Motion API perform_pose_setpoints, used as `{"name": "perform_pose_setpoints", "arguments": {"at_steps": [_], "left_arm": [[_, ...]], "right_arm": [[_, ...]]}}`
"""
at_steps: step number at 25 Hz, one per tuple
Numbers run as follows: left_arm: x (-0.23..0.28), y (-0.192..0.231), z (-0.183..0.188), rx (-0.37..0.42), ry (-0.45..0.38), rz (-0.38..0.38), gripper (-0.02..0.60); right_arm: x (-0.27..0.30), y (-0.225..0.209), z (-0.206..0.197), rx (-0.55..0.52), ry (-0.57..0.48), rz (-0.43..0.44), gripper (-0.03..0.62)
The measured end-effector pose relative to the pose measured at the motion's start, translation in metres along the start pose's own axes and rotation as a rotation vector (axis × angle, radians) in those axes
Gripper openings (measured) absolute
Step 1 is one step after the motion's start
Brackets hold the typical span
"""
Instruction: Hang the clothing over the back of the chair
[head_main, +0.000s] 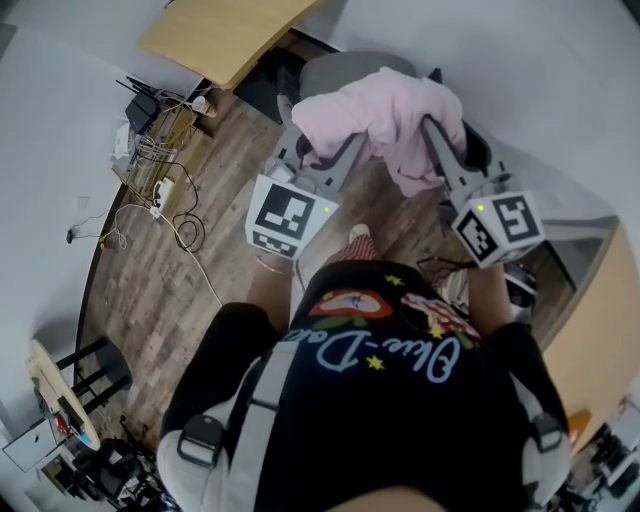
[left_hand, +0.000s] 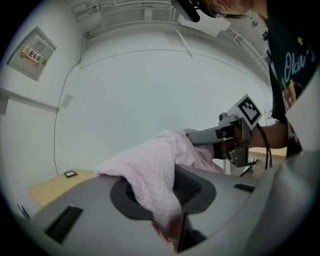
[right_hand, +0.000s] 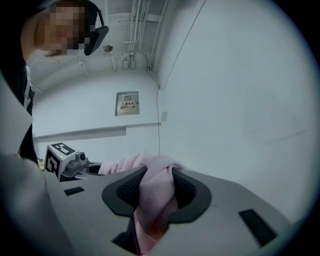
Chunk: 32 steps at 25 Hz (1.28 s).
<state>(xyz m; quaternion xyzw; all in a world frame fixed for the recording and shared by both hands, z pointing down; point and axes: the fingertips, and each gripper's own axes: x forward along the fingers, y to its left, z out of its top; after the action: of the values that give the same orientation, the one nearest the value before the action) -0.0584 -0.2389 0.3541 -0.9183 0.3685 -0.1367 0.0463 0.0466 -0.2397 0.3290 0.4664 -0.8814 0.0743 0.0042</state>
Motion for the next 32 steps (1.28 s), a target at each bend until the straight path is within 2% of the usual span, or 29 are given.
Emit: {"name": "perform_pose_setpoints", "arguments": {"at_steps": [6, 20, 25, 32], "left_arm": [[-0.005, -0.01, -0.024, -0.01, 0.039, -0.011, 0.098], [-0.01, -0.024, -0.113, -0.126, 0.157, -0.039, 0.098], [-0.008, -0.032, -0.146, -0.145, 0.213, -0.052, 0.098], [-0.003, -0.033, -0.177, -0.235, 0.27, -0.054, 0.098]], "right_arm": [[-0.005, 0.005, -0.023, 0.005, 0.049, -0.004, 0.115], [-0.005, 0.012, -0.103, 0.018, 0.206, -0.044, 0.115], [-0.008, 0.01, -0.134, 0.01, 0.256, -0.05, 0.117], [-0.005, 0.002, -0.166, 0.033, 0.304, -0.074, 0.117]]}}
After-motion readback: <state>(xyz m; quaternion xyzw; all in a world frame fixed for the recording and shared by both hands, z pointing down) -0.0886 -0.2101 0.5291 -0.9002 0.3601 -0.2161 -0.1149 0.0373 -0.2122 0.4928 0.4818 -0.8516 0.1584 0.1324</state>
